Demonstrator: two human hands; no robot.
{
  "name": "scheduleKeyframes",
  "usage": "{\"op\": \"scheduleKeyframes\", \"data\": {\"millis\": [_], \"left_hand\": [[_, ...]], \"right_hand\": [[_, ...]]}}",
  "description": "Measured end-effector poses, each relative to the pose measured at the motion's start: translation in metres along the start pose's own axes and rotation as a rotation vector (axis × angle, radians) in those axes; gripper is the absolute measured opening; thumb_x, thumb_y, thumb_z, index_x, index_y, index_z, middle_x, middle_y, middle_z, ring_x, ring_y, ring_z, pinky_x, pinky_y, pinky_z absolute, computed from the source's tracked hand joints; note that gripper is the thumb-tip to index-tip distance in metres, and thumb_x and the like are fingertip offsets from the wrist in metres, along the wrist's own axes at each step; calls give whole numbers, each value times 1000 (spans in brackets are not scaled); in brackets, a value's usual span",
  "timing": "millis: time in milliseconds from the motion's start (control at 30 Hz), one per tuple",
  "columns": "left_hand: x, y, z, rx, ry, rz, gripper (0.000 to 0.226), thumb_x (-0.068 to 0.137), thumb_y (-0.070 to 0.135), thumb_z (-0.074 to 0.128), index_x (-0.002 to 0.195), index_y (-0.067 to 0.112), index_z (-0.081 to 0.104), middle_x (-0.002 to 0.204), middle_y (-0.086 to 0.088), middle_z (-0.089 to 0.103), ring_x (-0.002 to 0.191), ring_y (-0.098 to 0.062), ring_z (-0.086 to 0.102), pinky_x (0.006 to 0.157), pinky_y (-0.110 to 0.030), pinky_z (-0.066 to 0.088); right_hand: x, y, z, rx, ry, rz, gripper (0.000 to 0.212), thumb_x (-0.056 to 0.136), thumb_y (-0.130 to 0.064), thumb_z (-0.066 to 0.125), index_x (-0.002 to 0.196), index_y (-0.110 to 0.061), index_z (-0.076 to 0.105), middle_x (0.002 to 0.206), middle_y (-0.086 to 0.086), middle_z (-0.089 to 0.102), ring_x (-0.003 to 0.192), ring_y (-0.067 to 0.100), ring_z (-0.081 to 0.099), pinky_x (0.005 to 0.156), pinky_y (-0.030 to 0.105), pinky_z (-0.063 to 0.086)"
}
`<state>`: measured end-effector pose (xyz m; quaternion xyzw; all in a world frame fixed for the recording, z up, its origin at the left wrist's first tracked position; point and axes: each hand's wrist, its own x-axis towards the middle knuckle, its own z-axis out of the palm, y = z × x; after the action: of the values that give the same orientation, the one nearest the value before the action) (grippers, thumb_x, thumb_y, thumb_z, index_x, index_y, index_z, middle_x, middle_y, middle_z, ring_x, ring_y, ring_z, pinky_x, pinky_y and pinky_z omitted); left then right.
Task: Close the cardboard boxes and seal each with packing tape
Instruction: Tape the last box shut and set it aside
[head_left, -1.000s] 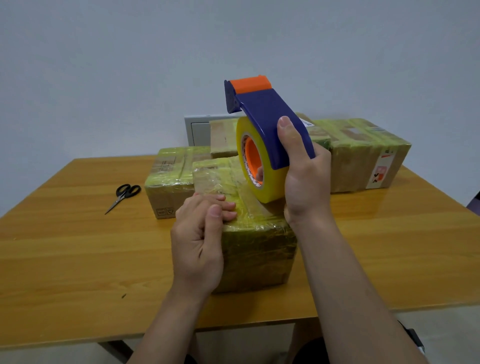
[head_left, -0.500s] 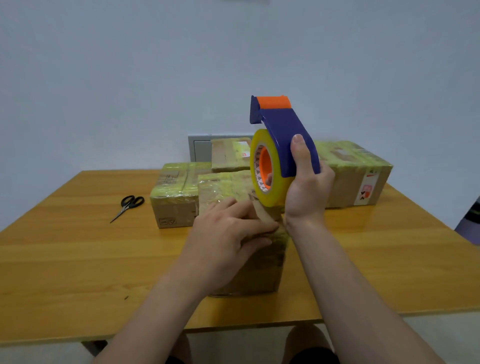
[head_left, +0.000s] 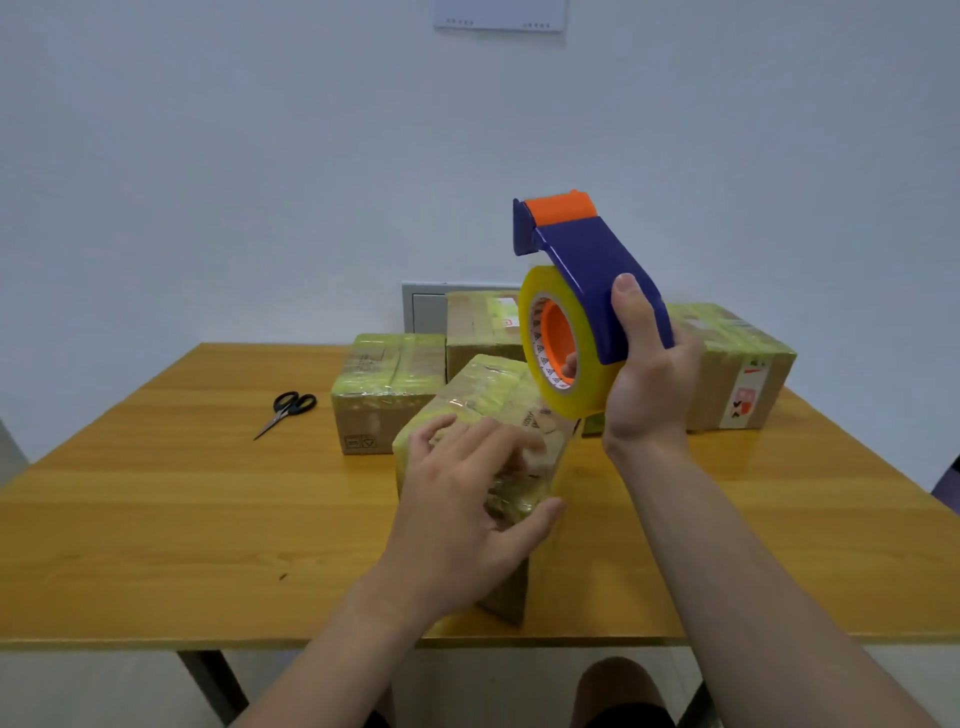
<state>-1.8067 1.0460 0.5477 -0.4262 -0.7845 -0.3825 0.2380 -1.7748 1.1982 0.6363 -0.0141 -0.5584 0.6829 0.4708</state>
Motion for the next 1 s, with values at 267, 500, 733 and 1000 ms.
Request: {"op": "scheduleKeyframes", "data": {"millis": [267,500,733,1000], "left_hand": [[-30,-20,-10,-175,111,-224,38,96,41,43,119,47,72,142,16,46,151,-13,23,120,-40,22],[14,-45,-4,-527,145,-361,31,88,43,74,72,16,77,99,15,77,126,2,57,111,-38,43],[49,-82,-13,-75,329,-395,23,90,17,78,101,37,74,111,18,67,106,-7,59,92,-48,55],[-1,25,37,205,-61,-368,94,60,105,39,130,43,50,149,9,33,148,-17,21,122,-51,28]], "right_hand": [[5,-11,-4,-2,83,11,15,101,-33,60,98,-23,72,88,-6,78,85,15,75,68,25,59],[4,-5,6,29,8,21,23,93,-42,62,102,-23,71,95,-3,78,92,19,74,71,28,59],[9,-5,-3,26,-7,13,15,102,-29,58,102,-24,71,93,-4,78,89,17,74,67,25,58],[15,13,-5,4,26,-4,19,92,-39,63,85,-29,78,91,0,78,87,20,74,71,32,60]]}}
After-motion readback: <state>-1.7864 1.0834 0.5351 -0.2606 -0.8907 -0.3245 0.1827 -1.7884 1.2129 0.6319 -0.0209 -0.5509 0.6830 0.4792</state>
